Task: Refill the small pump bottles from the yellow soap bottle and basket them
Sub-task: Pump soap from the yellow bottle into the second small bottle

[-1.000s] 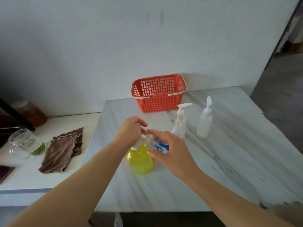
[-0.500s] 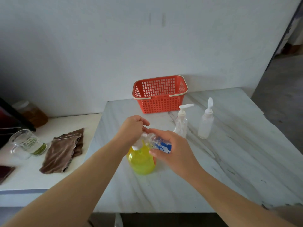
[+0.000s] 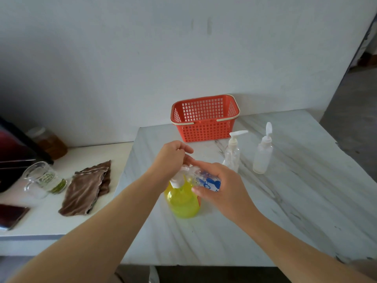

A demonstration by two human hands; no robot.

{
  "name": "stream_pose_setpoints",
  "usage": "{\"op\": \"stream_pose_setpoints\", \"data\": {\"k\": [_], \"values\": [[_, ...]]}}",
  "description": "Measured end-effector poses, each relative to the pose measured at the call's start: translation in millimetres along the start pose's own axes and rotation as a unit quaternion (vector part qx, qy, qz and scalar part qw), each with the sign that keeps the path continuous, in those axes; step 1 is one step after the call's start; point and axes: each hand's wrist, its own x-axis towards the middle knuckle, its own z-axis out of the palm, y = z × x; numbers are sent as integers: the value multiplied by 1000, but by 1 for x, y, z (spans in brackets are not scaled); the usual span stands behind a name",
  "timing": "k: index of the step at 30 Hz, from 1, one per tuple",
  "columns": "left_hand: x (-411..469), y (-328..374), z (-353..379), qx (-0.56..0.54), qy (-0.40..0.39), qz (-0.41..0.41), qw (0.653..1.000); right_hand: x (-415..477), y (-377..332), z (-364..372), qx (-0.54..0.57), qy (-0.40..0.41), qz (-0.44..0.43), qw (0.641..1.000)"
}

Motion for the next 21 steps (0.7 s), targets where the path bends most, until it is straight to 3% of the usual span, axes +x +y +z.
{"op": "stream_pose_setpoints", "data": {"k": [7, 21], "values": [[2, -9, 1, 10, 7, -22, 1000, 1, 1, 0, 6, -6, 1, 1000], [4, -5, 3, 18, 25, 10, 999, 2, -1, 0, 31, 7, 4, 999]]}}
